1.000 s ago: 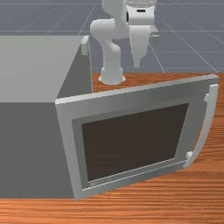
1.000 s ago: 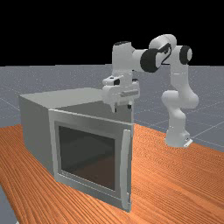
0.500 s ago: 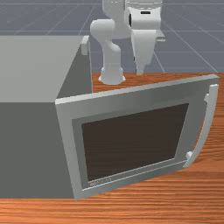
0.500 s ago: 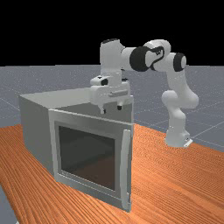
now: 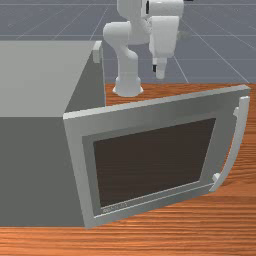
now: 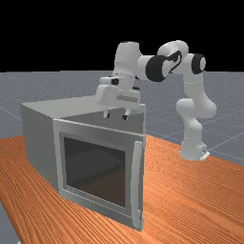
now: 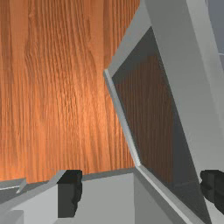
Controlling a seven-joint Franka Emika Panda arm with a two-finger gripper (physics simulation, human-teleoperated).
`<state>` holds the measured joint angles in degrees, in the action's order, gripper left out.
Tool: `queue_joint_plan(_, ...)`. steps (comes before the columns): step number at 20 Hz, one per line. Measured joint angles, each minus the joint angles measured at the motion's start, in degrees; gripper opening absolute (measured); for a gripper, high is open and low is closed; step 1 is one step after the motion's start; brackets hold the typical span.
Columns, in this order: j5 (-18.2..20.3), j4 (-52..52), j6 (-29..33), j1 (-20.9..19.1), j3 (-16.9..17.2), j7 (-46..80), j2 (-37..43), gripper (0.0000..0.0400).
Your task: Close the microwave
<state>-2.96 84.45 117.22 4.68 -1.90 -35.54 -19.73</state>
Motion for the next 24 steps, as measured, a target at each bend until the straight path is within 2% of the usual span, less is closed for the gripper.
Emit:
queue_joint_plan(1, 0.0, 0.0, 0.0, 0.0, 0.0, 0.0, 0.3, 0.0400)
queue_joint_plan(2, -0.8, 2.4, 4.2, 0.1, 0.2, 0.7, 1.5, 0.0400)
queue_joint_plan(3, -0.6, 3.1, 5.0, 0.0, 0.2, 0.3, 2.0, 0.0400)
queue_joint_plan(4, 0.4, 1.1, 0.8, -0.3, 0.0, -0.9, 1.4, 0.0400)
queue_joint_plan(5, 0.7, 0.6, -0.2, -0.6, 0.1, -1.4, 1.3, 0.0400)
queue_joint_plan(6, 0.4, 3.4, 4.0, -0.8, 0.2, -1.5, 2.5, 0.0400)
queue_joint_plan(9, 0.3, 3.4, 6.2, -1.2, 0.5, -1.8, 2.2, 0.0400)
queue_joint_plan(10, -0.2, 3.9, 9.2, -1.1, 0.7, -1.4, 2.0, 0.0400)
queue_joint_plan(11, 0.0, 2.1, 7.8, -1.2, 0.6, -1.7, 0.9, 0.0400)
queue_joint_plan(12, 0.5, -1.3, 3.9, -1.3, 0.5, -2.2, -0.7, 0.0400)
queue_joint_plan(14, 0.7, -5.1, 1.6, -1.3, 0.5, -2.4, -3.1, 0.0400)
queue_joint_plan(16, 1.0, -13.7, -5.7, -1.3, 0.4, -2.8, -7.7, 0.0400)
queue_joint_plan(19, 0.0, -24.4, -10.2, -0.8, 0.8, -2.8, -14.2, 0.0400)
queue_joint_plan(20, -0.6, -24.9, -10.5, -0.4, 1.1, -2.0, -14.6, 0.0400)
queue_joint_plan(24, 0.2, -33.2, -14.8, 0.0, 0.6, -1.9, -19.5, 0.0400)
